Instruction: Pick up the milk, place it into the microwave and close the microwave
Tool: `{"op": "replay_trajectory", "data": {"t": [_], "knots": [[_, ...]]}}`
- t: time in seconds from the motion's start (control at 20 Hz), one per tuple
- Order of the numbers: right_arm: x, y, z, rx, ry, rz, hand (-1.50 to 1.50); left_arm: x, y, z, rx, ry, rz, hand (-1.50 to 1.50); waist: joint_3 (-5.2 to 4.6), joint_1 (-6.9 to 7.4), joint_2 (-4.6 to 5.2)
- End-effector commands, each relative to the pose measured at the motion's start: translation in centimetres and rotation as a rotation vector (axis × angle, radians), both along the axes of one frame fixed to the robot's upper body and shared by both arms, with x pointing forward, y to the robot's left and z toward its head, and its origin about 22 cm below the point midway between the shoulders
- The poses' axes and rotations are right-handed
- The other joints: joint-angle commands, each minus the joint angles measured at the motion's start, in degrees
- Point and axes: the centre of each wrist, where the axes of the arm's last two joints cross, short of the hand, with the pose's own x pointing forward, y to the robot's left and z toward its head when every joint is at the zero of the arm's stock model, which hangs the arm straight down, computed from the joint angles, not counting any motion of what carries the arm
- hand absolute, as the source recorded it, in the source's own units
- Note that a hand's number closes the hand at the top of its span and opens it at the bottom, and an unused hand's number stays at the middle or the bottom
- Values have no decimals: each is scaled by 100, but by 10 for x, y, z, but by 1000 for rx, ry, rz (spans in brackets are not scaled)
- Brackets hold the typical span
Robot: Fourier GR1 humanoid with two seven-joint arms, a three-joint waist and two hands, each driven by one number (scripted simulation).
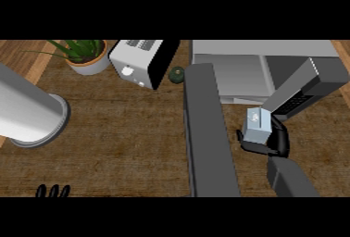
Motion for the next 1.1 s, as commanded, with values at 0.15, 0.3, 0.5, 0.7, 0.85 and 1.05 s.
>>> {"op": "replay_trajectory", "data": {"t": [0.15,0.3,0.5,0.7,0.85,1.05], "knots": [[-11,2,-8,-16,-80,50,150,-2,-5,-7,32,6,5,-150,-9,-97,-35],[-2,-1,9,-11,-85,61,150,-11,-5,-5,1,1,0,-150,-15,-137,-57],[-25,-7,17,-18,-80,79,150,-15,-7,-17,-20,38,-34,-150,-21,-200,-75],[-51,-22,26,-59,-17,71,150,4,-15,-10,-34,16,-7,-150,-20,-208,-64],[-70,-10,48,-2,-48,169,150,-5,-7,5,2,6,21,-150,-23,-253,-82],[-69,8,68,158,-97,223,150,-16,-4,-7,-16,11,30,-150,-21,-198,-75]]}}
